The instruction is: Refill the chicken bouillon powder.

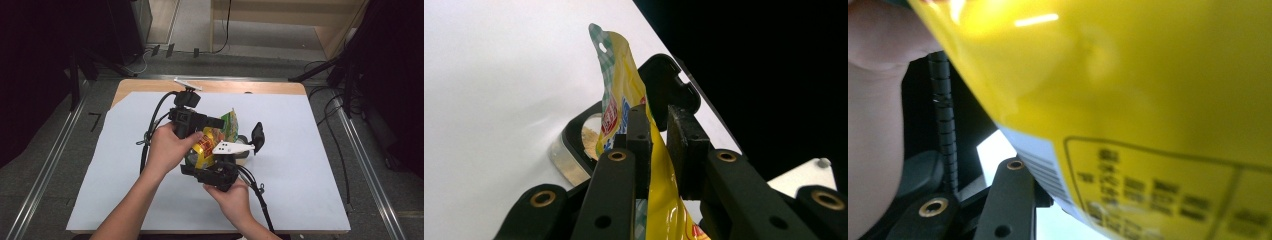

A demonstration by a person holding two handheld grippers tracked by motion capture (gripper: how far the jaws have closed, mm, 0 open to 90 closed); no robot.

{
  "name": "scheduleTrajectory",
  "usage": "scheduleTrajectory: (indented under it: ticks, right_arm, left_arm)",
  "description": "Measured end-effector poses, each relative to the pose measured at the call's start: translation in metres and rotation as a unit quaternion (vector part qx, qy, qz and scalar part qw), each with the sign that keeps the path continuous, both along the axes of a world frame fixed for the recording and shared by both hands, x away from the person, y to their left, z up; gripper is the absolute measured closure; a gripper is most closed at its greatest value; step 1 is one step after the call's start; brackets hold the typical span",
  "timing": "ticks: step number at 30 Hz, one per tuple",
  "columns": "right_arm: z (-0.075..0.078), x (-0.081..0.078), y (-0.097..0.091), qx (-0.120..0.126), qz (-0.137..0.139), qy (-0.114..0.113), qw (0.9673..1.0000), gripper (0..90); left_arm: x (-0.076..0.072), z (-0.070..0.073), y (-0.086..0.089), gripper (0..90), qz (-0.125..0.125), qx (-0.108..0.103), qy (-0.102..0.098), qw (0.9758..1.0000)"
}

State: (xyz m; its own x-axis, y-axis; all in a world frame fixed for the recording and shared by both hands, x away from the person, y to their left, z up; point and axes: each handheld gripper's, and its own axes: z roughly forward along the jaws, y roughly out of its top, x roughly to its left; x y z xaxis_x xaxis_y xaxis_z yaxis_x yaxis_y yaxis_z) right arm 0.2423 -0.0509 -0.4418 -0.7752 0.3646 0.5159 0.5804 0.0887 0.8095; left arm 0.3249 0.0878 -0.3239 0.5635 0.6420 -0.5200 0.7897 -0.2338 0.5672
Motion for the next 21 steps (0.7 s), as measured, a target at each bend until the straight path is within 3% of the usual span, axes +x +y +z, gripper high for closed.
scheduleTrajectory:
  ticks: [13,21]
  right_arm:
    - [0.005,0.003,-0.002,-0.001,-0.013,0.002,0.9999,68.1]
    - [0.005,0.005,-0.003,0.008,-0.010,0.017,0.9998,67.8]
  left_arm:
    - [0.013,0.004,-0.012,80.6,-0.012,0.032,0.020,0.9992]
    - [0.016,0.005,-0.016,80.8,-0.026,0.031,0.024,0.9989]
